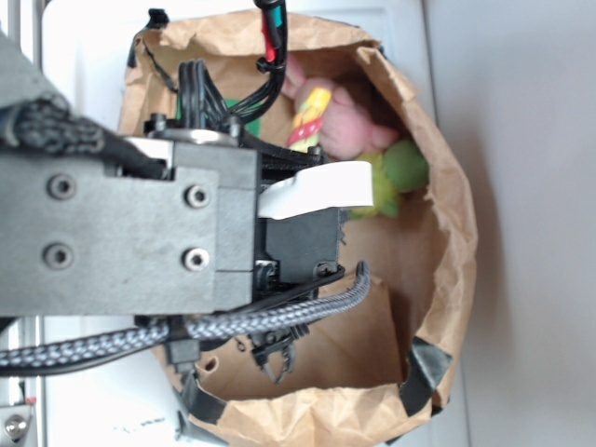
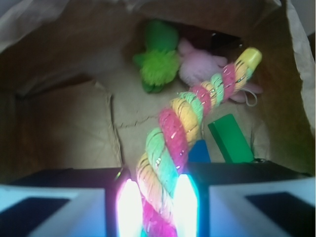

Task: Grab the multicolored rope.

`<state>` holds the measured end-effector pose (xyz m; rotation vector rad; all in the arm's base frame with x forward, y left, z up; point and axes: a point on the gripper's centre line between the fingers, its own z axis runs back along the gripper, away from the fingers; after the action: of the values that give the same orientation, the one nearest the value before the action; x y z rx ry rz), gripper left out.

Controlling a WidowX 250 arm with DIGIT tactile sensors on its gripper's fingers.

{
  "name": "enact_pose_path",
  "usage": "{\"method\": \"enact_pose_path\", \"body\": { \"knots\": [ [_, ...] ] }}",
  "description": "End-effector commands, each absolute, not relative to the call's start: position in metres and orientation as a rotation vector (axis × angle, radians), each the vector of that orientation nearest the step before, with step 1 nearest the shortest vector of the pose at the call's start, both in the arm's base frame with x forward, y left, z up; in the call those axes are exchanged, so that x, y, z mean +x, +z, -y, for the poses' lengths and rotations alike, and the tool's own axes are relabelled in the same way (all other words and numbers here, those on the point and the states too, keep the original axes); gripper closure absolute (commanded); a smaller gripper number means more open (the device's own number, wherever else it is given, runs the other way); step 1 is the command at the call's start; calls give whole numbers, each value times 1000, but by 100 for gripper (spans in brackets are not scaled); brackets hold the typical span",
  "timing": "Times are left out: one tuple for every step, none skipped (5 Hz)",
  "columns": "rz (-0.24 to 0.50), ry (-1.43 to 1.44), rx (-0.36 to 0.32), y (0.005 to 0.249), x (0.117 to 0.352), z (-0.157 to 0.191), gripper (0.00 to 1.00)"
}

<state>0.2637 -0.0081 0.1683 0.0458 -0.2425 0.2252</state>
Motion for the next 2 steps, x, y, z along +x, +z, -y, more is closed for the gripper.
{"method": "enact_pose_path", "body": {
  "knots": [
    [195, 134, 22, 201, 268, 1, 100],
    [186, 157, 6, 203, 272, -5, 100]
  ]
}}
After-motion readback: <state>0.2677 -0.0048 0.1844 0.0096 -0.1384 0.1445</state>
